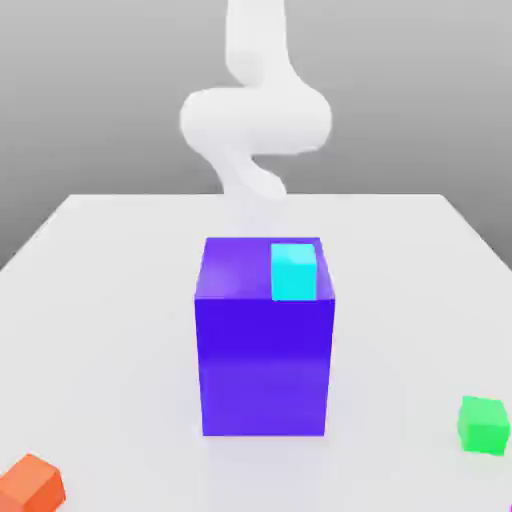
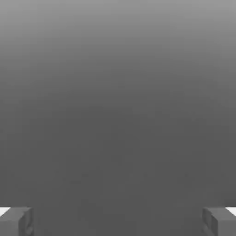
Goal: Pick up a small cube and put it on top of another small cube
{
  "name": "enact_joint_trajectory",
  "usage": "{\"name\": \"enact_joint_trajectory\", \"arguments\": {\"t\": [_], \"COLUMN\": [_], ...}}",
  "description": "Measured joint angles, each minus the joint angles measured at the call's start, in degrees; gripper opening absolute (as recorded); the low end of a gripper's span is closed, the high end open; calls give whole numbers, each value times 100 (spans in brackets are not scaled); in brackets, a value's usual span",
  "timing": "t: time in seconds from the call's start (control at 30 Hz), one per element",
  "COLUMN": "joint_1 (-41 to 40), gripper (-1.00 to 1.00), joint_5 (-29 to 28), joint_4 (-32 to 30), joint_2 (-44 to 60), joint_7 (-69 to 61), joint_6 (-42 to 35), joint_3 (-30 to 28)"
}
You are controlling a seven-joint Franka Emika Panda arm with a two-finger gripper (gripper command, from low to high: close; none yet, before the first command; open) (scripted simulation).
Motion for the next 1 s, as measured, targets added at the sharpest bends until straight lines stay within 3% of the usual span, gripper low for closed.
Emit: {"name": "enact_joint_trajectory", "arguments": {"t": [0.6,1.0], "joint_1": [1434,2042], "gripper": [0,0], "joint_5": [350,-246], "joint_4": [817,1351], "joint_2": [3775,6262], "joint_7": [-2903,-4264], "joint_6": [652,1099], "joint_3": [190,606]}}
